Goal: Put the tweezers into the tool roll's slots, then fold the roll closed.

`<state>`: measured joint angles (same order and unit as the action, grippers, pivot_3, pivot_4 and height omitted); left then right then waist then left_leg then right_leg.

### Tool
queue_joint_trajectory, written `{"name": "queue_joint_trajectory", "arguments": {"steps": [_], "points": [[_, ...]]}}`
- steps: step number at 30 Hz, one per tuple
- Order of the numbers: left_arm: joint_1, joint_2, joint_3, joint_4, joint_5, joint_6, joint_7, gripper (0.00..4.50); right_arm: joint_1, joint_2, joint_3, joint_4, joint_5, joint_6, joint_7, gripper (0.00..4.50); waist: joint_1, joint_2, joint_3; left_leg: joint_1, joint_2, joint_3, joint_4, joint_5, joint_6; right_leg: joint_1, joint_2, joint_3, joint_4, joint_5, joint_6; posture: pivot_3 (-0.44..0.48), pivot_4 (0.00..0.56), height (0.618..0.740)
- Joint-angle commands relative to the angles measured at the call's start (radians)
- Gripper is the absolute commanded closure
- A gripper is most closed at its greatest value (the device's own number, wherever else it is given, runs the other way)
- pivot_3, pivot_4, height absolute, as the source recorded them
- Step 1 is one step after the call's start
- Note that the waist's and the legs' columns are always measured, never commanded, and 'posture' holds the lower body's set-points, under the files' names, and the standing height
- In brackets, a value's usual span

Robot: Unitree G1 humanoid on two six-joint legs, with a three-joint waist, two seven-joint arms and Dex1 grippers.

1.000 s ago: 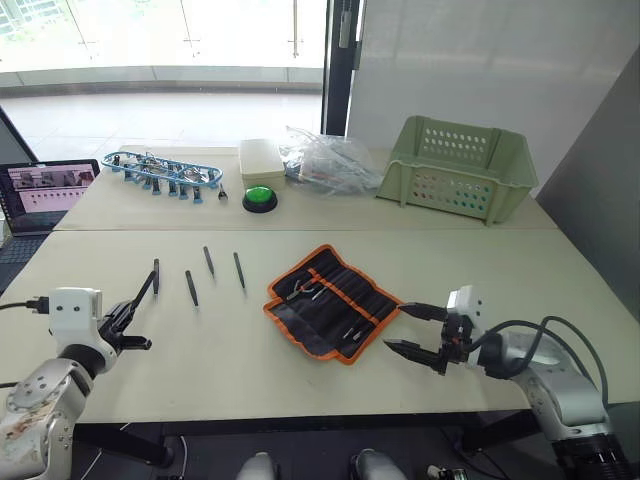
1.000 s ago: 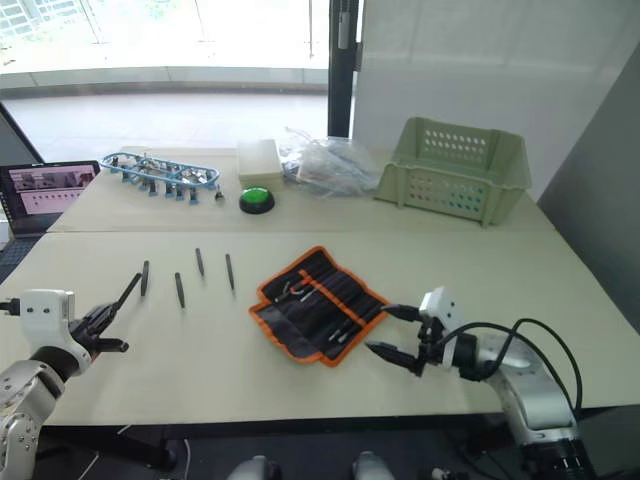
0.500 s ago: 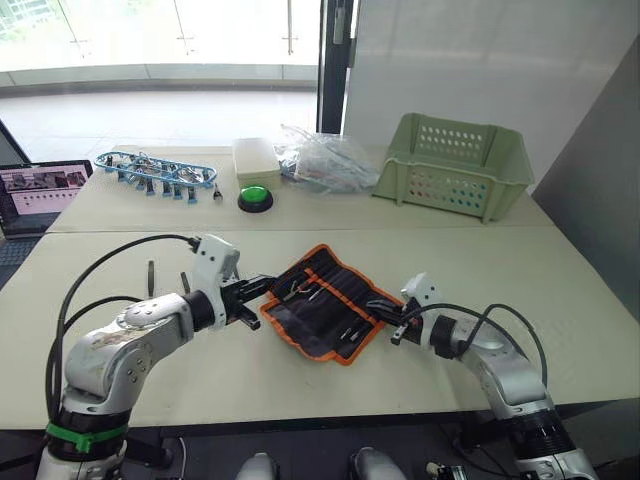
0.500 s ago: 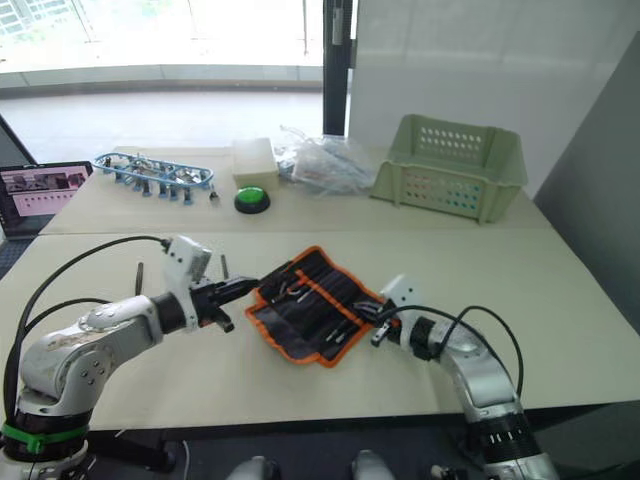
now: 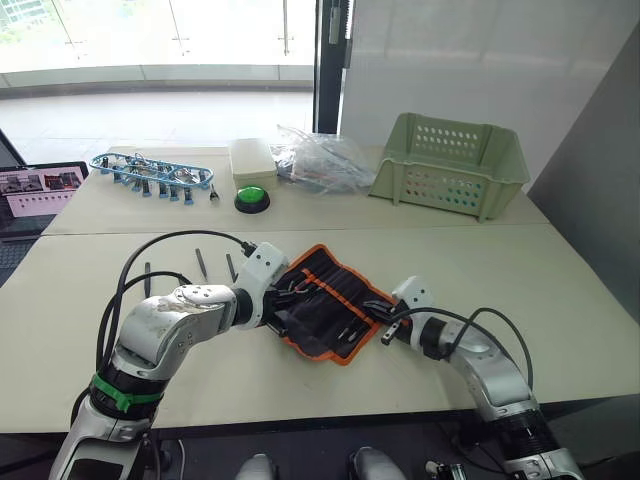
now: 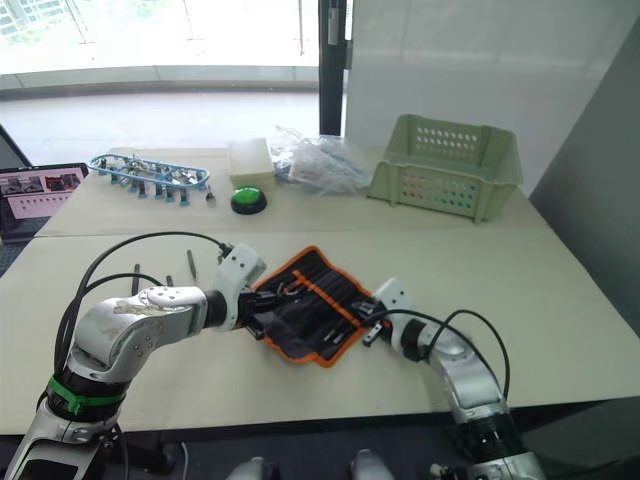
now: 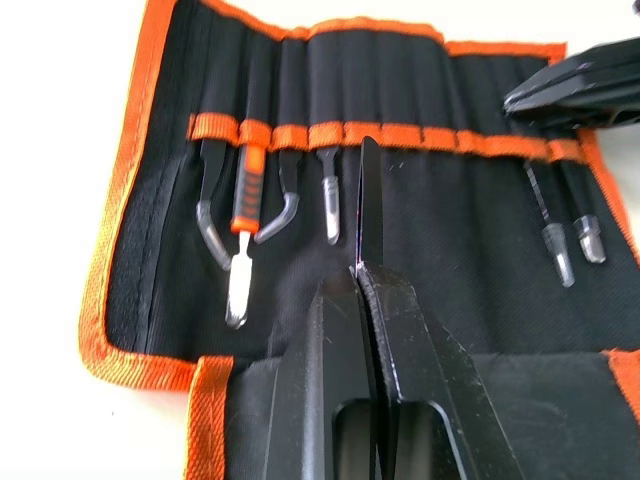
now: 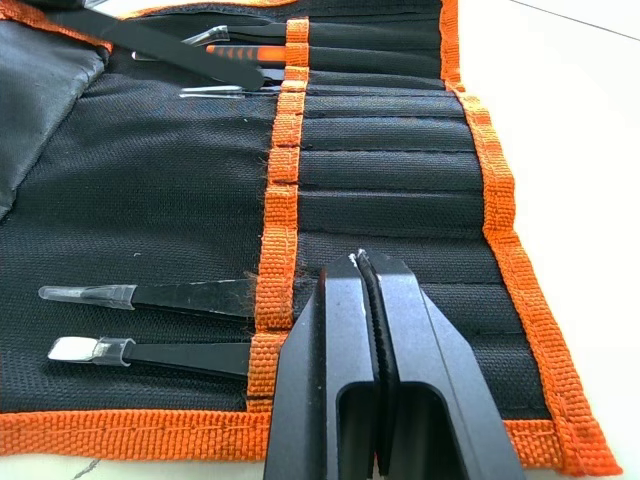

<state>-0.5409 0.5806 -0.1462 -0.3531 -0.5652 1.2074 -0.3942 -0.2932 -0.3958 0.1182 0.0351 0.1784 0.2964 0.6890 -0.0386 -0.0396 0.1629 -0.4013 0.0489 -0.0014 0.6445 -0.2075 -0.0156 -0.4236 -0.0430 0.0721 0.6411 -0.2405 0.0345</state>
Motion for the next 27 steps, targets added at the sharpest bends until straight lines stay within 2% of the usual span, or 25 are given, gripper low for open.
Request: {"name": "queue_joint_trajectory", "arguments": {"steps": [1, 6, 16, 24, 27], "points": [[-0.029, 0.003, -0.010, -0.022, 0.018, 0.011, -0.012, 4.50, 0.030, 0.014, 0.018, -0.003, -0.010, 0.017, -0.010, 4.46, -0.001, 0.000, 0.000, 0.000, 0.000, 0.000, 0.000, 0.000, 0.000, 0.000, 0.000, 0.000, 0.000, 0.000, 0.000, 0.000, 0.150, 0.725], [-0.027, 0.006, -0.063, 0.001, 0.069, -0.005, -0.016, 4.50, 0.035, 0.020, 0.018, -0.019, -0.012, 0.021, -0.021, 4.46, -0.003, 0.000, 0.000, 0.001, 0.000, 0.000, 0.000, 0.000, 0.000, 0.001, 0.000, 0.000, 0.000, 0.000, 0.000, 0.000, 0.150, 0.725], [-0.062, -0.054, -0.121, 0.097, 0.162, -0.088, -0.024, 4.50, 0.063, 0.024, 0.035, -0.073, -0.012, 0.051, -0.038, 4.46, -0.003, 0.000, 0.000, 0.001, 0.000, 0.000, 0.000, 0.000, 0.000, 0.001, 0.000, 0.000, 0.000, 0.000, 0.000, 0.000, 0.150, 0.725], [-0.084, -0.080, -0.132, 0.132, 0.205, -0.119, -0.053, 4.50, 0.070, 0.031, 0.043, -0.085, -0.013, 0.064, -0.059, 4.46, -0.005, 0.000, 0.000, 0.001, 0.000, 0.000, 0.000, 0.000, 0.000, 0.000, 0.000, 0.000, 0.000, 0.000, 0.000, 0.000, 0.150, 0.725], [-0.079, -0.066, -0.090, 0.123, 0.189, -0.116, -0.083, 4.50, 0.074, 0.036, 0.043, -0.089, -0.013, 0.065, -0.066, 4.46, -0.005, 0.000, 0.000, 0.001, 0.000, 0.000, 0.000, 0.000, 0.000, 0.000, 0.000, 0.000, 0.001, 0.000, 0.000, 0.000, 0.150, 0.725]]}}
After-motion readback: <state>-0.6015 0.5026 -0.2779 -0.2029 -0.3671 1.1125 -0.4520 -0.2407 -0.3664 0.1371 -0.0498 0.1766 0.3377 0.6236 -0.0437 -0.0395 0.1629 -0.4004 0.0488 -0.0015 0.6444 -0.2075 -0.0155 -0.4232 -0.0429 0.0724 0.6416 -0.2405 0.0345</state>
